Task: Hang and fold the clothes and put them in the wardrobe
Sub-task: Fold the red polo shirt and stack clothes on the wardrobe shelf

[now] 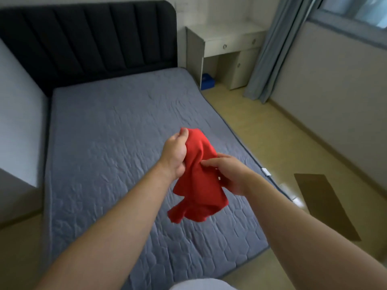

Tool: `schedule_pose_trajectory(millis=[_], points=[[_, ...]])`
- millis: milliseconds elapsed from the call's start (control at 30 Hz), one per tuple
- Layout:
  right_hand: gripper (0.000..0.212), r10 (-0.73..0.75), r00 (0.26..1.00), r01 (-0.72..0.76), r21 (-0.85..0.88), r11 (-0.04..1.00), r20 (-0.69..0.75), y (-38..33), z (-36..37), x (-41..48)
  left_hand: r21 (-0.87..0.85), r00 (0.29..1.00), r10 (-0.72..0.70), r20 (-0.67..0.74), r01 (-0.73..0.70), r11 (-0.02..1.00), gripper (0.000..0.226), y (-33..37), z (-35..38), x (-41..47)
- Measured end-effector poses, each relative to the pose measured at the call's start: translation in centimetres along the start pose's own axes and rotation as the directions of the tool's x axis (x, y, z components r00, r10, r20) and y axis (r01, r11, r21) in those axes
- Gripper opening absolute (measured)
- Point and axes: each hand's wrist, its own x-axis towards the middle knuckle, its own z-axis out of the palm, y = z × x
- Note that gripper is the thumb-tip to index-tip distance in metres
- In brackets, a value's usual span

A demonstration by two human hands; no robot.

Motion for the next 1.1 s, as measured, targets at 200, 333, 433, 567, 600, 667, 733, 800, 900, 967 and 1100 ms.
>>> schedule_pose_trajectory(millis=[200,333,433,567,600,667,733,800,900,967,1100], points=[[0.036,-0.365,0.871,0.18,-0.476,0.861,-0.33,-2.8,-1.1,-1.0,0.313,0.966,-0.039,0.257,-0.045,0.949,0.11,1.6,-0.7,-2.2],[0.04,-0.372,0.859,0.185,-0.463,0.867,-0.353,-5.2,-1.4,-2.3,0.752,0.908,-0.033,0.417,-0.325,0.573,0.137,2.2,-1.0,-4.7],[0.042,-0.153,0.957,0.14,-0.069,0.988,-0.246,-6.3,-1.2,-3.4,0.76,0.831,-0.025,0.555,-0.495,0.421,0.128,1.9,-0.6,-6.1],[0.065,-0.1,0.986,0.049,0.334,0.941,0.136,-6.1,-2.3,-5.2,0.705,0.889,0.286,0.358,-0.458,0.541,0.054,1.7,0.1,-6.0],[0.07,-0.147,0.973,0.083,0.325,0.942,0.18,-5.7,-2.7,-5.5,0.692,0.916,0.321,0.241,-0.394,0.605,0.029,1.7,0.3,-5.7],[0.084,-0.233,0.95,0.189,0.208,0.96,0.209,-4.5,-3.0,-5.9,0.544,0.961,0.276,0.006,-0.234,0.805,0.014,2.1,1.1,-5.4],[0.107,-0.28,0.943,0.29,-0.034,0.956,0.178,-3.2,-2.6,-6.0,0.349,0.978,0.16,-0.134,-0.104,0.931,0.025,3.0,2.0,-5.5],[0.104,-0.356,0.93,0.365,-0.376,0.852,0.096,-2.0,-1.7,-6.0,0.321,0.984,0.069,-0.161,-0.014,0.947,0.05,4.3,3.0,-5.9],[0.055,-0.496,0.868,0.386,-0.58,0.717,-0.036,-1.0,-1.6,-5.4,0.326,0.987,0.06,-0.146,-0.009,0.945,0.069,6.0,4.5,-6.2],[0.038,-0.526,0.844,0.392,-0.547,0.74,-0.106,-0.8,-1.5,-5.6,0.257,0.987,0.072,-0.145,-0.033,0.966,0.066,6.9,5.5,-6.4],[0.054,-0.734,0.632,0.539,-0.539,0.647,-0.249,-1.2,-0.6,-7.0,0.051,0.98,0.075,-0.185,-0.067,0.996,0.055,8.4,7.5,-7.5]])
